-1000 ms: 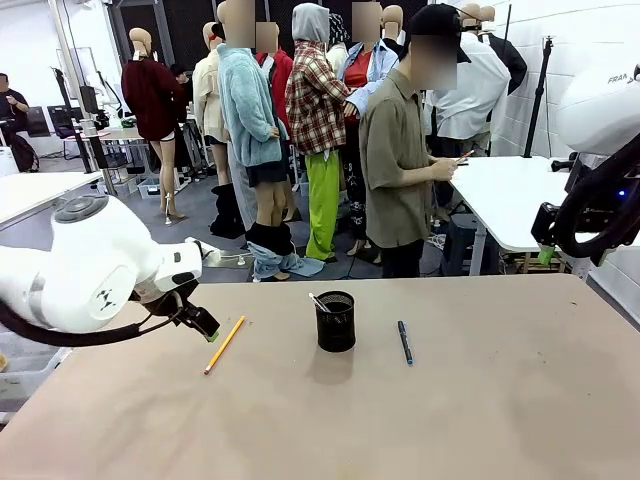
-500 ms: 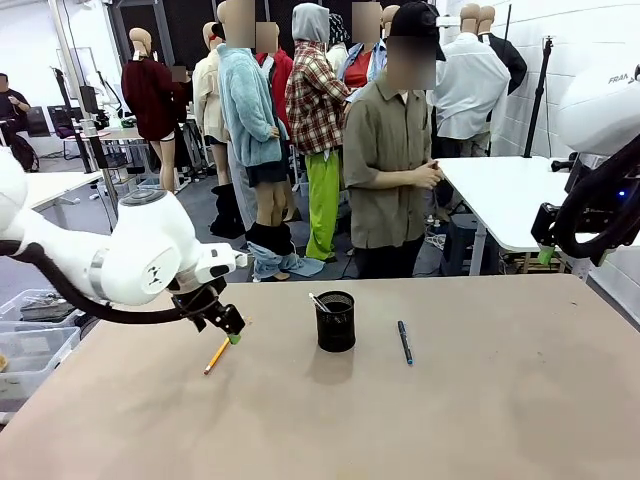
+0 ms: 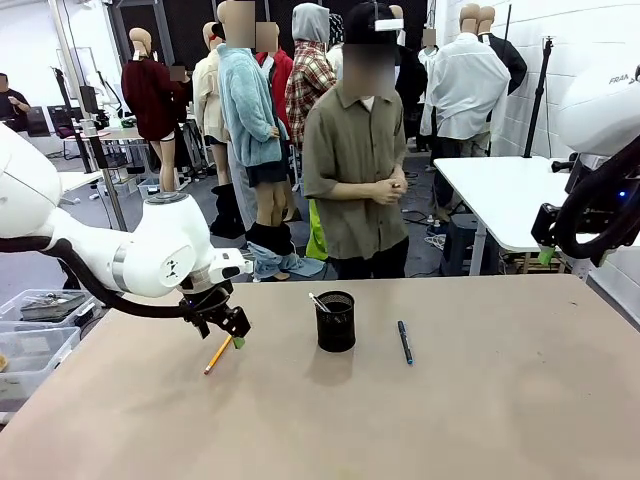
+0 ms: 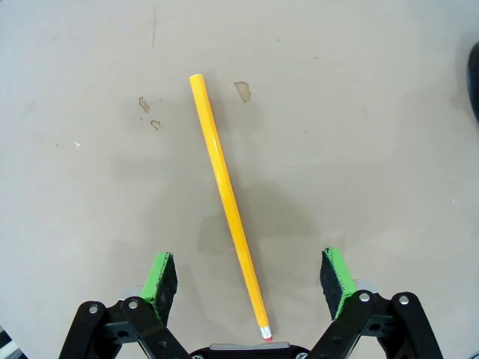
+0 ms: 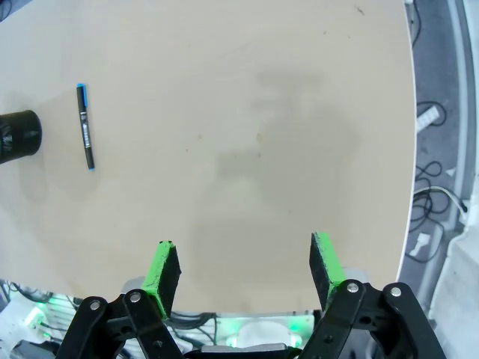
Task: Place the pens into the pen holder.
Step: Pick up a writing instrument from the table and place it into the Pen holder.
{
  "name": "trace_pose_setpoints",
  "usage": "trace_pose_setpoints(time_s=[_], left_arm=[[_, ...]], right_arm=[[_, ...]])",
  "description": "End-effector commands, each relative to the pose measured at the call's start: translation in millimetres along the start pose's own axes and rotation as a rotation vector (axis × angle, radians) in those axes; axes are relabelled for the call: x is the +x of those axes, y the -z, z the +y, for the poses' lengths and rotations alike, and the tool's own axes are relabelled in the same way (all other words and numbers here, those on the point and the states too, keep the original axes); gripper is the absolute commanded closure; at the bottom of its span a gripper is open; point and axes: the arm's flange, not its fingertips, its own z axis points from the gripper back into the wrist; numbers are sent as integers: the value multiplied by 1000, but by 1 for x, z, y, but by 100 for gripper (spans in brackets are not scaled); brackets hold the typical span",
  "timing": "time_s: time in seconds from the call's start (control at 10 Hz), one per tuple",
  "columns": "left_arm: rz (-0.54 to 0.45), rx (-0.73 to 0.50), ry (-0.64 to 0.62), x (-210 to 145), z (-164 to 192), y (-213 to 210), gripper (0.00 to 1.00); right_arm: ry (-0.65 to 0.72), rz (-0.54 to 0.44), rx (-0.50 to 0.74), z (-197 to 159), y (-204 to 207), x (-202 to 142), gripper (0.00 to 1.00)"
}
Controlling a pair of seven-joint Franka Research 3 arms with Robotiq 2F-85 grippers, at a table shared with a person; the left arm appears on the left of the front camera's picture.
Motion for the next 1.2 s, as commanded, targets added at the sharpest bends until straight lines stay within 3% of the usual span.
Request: trace_pose_setpoints(time_s=[0.0,0.2,0.3,0.7,0.8,1.1], left_arm=[[30,35,-46,10,2,5,0],[55,38,-53,11,4,11,0],[66,51,-62,11,6,14,8],[76,55,-57,10,6,13,87],[82,55,-53,10,4,13,100],[94,52,-55,9,5,12,100]], right_arm=[[1,-16,-31,0,4,-3,14],[1,-16,-31,0,4,-3,14],[1,-16,-31,0,4,-3,14],[1,-16,-31,0,4,-3,14],[1,-16,-31,0,4,-3,14],[1,-16,-31,0,4,-3,14]])
